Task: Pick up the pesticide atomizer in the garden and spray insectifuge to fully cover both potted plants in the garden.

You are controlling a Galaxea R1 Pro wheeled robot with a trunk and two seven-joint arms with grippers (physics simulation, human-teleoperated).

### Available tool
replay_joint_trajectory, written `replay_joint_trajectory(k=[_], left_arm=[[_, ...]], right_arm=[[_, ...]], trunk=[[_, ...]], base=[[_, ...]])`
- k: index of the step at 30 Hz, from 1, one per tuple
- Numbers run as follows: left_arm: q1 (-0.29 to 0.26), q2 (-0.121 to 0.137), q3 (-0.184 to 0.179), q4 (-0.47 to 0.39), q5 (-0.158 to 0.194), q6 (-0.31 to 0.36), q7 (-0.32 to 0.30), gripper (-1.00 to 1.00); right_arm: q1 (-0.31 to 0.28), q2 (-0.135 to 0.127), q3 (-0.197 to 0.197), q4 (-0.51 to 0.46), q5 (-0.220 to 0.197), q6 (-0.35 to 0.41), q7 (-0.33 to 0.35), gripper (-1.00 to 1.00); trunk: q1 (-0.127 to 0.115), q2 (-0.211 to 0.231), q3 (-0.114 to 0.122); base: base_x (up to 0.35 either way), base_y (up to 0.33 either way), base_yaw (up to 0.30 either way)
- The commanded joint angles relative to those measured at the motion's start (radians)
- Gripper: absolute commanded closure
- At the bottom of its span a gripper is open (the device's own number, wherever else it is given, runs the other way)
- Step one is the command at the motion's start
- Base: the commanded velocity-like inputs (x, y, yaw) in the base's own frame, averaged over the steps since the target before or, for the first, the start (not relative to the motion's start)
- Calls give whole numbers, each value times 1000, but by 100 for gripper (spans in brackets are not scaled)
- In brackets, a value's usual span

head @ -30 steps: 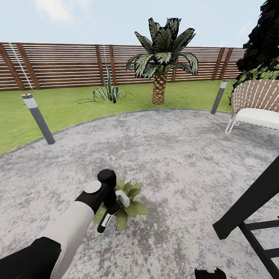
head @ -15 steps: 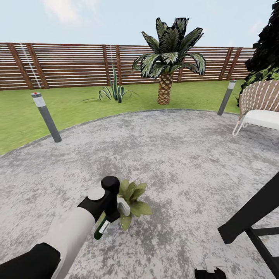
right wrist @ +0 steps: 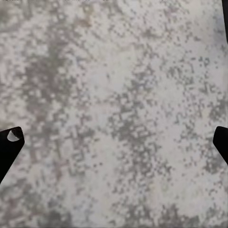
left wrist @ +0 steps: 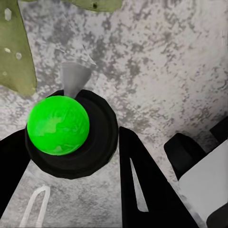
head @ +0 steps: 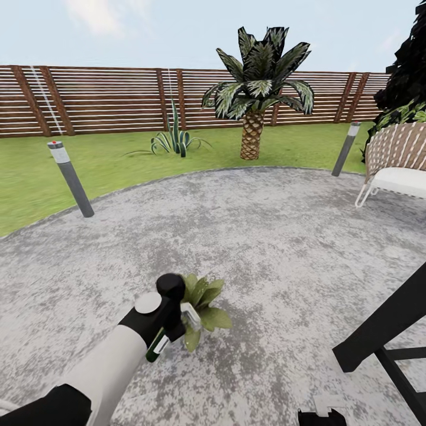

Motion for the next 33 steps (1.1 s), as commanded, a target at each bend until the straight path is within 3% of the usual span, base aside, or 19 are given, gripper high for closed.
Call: replay_joint_trajectory(k=[1,6,25,33], left_arm=[[4,4,-1,-3,-10,11,-10,100],[11,37,11,-4,-9,10,-14,100],[11,30,16,7,-7,9,-12,100],[19,27,13,6,-8,10,-11,100]], right_arm=[[-1,0,9,0,-9,-2,-2,-100],[-1,1,10,-1,-9,-2,-2,-100],[-1,2,10,-2,-9,-4,-2,-100],[4,-15,10,0,-6,-4,-2,-100]], trunk=[[0,0,-1],[0,0,-1],[0,0,-1],[0,0,-1]], base=[[0,0,34],[0,0,222],[37,-56,24],[1,-118,0]])
